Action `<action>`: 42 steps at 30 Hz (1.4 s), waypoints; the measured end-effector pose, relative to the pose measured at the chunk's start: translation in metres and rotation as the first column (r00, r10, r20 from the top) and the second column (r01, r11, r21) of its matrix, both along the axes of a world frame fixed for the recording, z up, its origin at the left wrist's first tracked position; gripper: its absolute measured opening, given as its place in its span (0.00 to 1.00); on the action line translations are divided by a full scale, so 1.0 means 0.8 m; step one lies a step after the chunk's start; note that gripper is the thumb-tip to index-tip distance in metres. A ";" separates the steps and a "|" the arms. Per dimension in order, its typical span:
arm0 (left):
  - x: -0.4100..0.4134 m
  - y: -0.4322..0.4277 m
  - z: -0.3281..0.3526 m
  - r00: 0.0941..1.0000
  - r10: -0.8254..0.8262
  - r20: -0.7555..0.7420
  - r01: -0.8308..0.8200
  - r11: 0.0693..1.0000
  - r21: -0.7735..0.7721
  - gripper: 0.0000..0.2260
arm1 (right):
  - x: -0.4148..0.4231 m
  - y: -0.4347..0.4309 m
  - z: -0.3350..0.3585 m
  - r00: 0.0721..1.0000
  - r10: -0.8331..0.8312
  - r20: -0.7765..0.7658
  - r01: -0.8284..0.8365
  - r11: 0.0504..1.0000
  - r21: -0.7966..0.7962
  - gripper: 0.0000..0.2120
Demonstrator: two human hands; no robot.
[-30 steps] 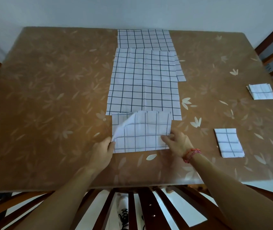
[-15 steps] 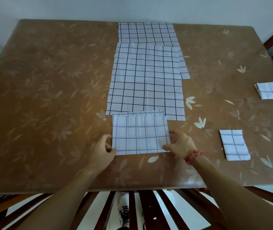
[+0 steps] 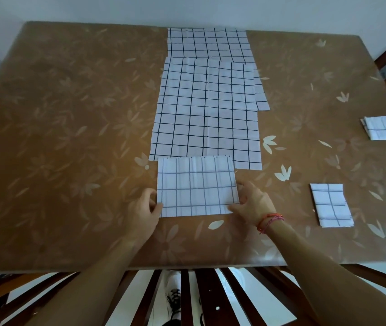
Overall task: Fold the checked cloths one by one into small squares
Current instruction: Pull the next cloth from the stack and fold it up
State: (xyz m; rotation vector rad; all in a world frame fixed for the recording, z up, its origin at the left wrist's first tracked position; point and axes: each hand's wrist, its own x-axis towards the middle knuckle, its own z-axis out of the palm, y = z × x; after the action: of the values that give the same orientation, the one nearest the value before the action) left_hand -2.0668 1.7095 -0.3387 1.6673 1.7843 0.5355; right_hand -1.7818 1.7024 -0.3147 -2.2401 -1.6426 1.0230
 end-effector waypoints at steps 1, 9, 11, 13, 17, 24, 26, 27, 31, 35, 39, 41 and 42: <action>0.001 -0.002 0.002 1.000 -0.014 -0.025 0.015 0.998 0.060 0.05 | 0.000 -0.001 -0.002 1.000 -0.018 0.005 0.018 1.000 0.004 0.28; 0.020 -0.053 0.003 0.827 -0.450 -0.337 0.543 0.794 0.273 0.13 | -0.030 -0.020 -0.007 0.979 0.027 0.204 -0.061 0.984 0.166 0.27; 0.025 -0.063 -0.001 0.789 -0.473 -0.392 0.590 0.762 0.267 0.16 | -0.045 -0.029 -0.008 0.960 0.115 0.257 -0.176 0.957 0.231 0.26; 0.026 -0.071 -0.006 0.765 -0.469 -0.442 0.605 0.758 0.243 0.19 | -0.064 -0.041 -0.012 0.921 0.218 0.323 -0.317 0.902 0.294 0.25; 0.024 -0.079 -0.020 0.733 -0.486 -0.475 0.620 0.765 0.175 0.23 | -0.106 -0.071 -0.014 0.836 0.417 0.356 -0.521 0.807 0.279 0.29; 0.018 -0.074 -0.033 0.678 -0.515 -0.525 0.646 0.758 0.092 0.24 | -0.140 -0.093 -0.036 0.769 0.534 0.351 -0.617 0.763 0.192 0.32; 0.017 -0.074 -0.036 0.669 -0.523 -0.528 0.652 0.754 0.079 0.24 | -0.144 -0.093 -0.041 0.777 0.540 0.324 -0.608 0.777 0.164 0.33; 0.017 -0.074 -0.036 0.667 -0.527 -0.527 0.653 0.754 0.071 0.24 | -0.146 -0.093 -0.041 0.778 0.543 0.315 -0.606 0.781 0.149 0.33; 0.011 -0.076 -0.033 0.657 -0.527 -0.539 0.643 0.765 0.037 0.25 | -0.149 -0.094 -0.040 0.777 0.541 0.321 -0.597 0.795 0.105 0.34; 0.001 -0.084 -0.031 0.667 -0.501 -0.552 0.608 0.794 0.014 0.26 | -0.153 -0.095 -0.040 0.772 0.518 0.369 -0.588 0.802 0.103 0.35; -0.004 -0.084 -0.033 0.667 -0.501 -0.552 0.615 0.788 0.028 0.25 | -0.166 -0.093 -0.040 0.768 0.545 0.336 -0.611 0.781 0.127 0.36; -0.005 -0.084 -0.033 0.664 -0.506 -0.550 0.615 0.788 0.017 0.25 | -0.165 -0.092 -0.042 0.759 0.564 0.325 -0.619 0.780 0.090 0.37; -0.006 -0.085 -0.033 0.666 -0.504 -0.549 0.611 0.792 0.015 0.25 | -0.164 -0.092 -0.044 0.755 0.564 0.334 -0.619 0.781 0.083 0.37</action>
State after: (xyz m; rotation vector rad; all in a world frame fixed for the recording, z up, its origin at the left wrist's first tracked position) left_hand -2.0715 1.6417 -0.3650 2.5618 1.4304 -0.0454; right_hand -1.9126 1.6287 -0.3496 -1.8282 -2.5705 0.5994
